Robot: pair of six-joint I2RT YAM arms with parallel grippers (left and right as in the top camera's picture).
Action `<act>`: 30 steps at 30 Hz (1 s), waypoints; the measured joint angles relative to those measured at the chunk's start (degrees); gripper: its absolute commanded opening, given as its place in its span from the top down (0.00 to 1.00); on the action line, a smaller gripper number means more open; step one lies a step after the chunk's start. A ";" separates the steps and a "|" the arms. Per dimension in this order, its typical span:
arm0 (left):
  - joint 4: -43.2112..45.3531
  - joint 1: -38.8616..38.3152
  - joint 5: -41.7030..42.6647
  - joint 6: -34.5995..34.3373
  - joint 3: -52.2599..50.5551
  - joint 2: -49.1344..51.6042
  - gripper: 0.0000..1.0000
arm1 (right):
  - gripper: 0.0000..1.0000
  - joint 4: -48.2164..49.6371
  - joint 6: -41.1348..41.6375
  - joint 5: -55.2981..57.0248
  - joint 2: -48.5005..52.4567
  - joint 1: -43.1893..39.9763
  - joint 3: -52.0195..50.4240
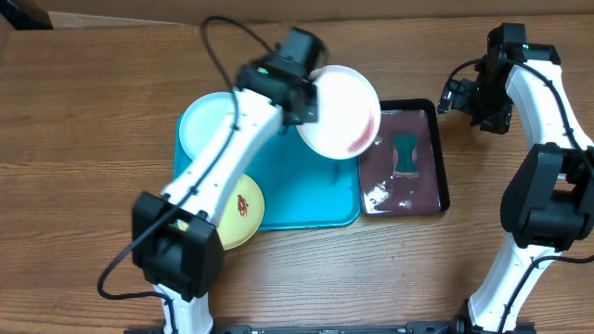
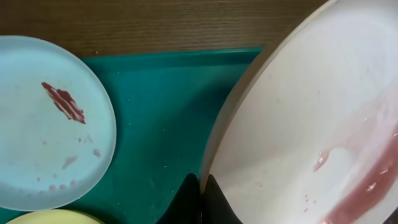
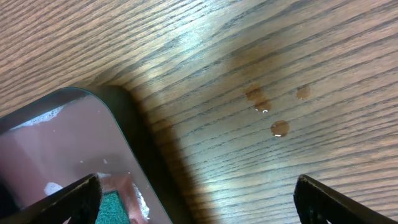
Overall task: Clean dirty plates on tray and stack at the side
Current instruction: 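Carry the white plate rightward and tilt it over the brown tray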
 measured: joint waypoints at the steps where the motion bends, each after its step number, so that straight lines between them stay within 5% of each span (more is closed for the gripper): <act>1: 0.04 -1.66 -2.25 0.09 0.07 0.00 0.96 | 0.00 0.00 -0.02 -0.02 0.00 0.00 0.00; 19: 5.42 -28.04 -47.54 3.34 0.48 0.00 0.96 | 0.00 0.02 -0.02 -0.02 0.00 0.00 0.00; 30: 8.48 -35.12 -63.93 7.96 0.48 0.00 0.96 | 0.00 0.00 -0.02 -0.02 0.00 0.00 0.00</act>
